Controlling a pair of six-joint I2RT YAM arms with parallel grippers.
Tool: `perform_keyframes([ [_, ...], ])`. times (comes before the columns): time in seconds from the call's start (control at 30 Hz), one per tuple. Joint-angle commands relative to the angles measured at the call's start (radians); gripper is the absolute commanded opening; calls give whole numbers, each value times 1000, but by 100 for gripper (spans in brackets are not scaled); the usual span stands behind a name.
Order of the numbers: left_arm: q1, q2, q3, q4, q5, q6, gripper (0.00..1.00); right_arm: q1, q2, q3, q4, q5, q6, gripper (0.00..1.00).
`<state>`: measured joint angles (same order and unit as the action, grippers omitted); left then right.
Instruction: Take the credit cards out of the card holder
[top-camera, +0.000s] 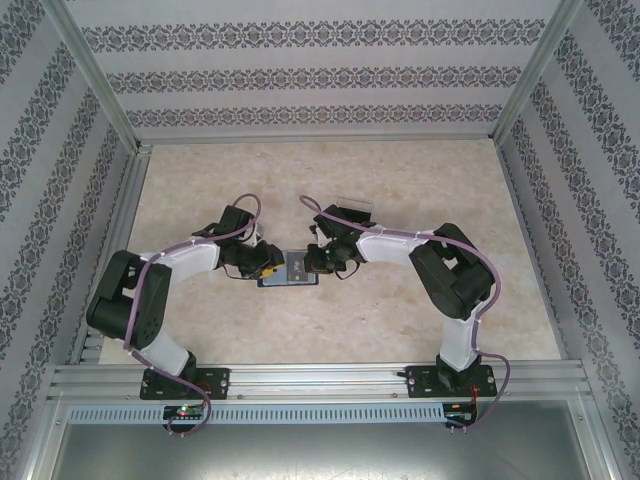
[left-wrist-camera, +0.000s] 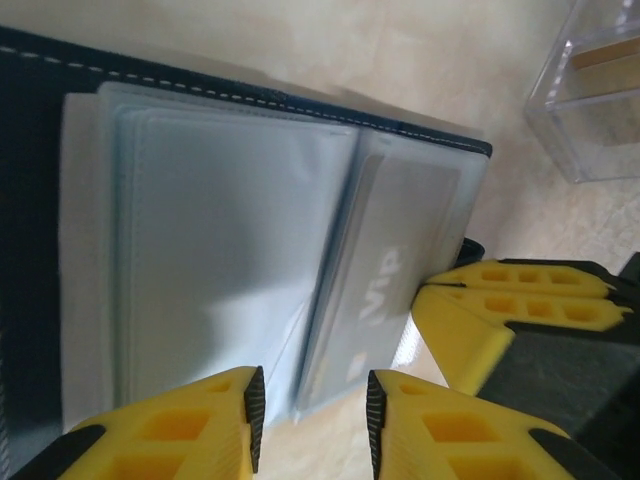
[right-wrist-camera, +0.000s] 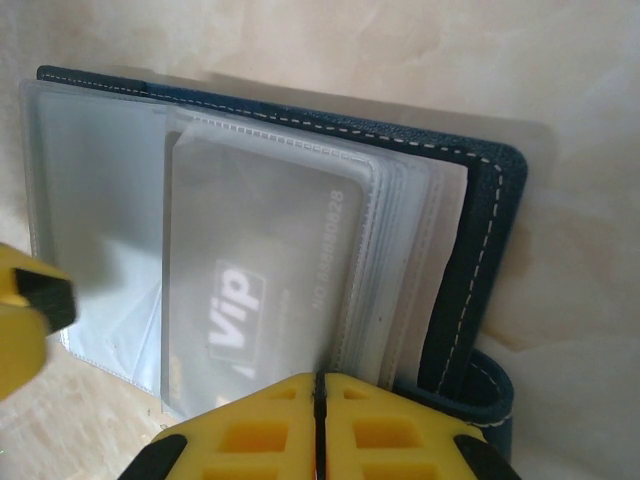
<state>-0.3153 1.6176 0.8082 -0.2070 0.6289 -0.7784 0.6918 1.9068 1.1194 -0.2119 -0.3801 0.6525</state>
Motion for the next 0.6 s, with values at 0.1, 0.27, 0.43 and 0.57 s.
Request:
perform_keyframes([
  [0.1, -30, 68, 16, 74, 44, -18, 35, 11, 24, 23, -18, -5, -1, 10],
  [0.27, -54, 104, 31, 86, 51, -22, 34, 9, 27, 29, -23, -6, -3, 10],
  [0.43, -61, 101, 30, 122, 72, -35, 32, 8, 32, 30, -23, -6, -3, 11],
  [0.57, -61, 87, 32, 119, 72, -35, 29, 6, 33, 32, -23, -7, -4, 11],
])
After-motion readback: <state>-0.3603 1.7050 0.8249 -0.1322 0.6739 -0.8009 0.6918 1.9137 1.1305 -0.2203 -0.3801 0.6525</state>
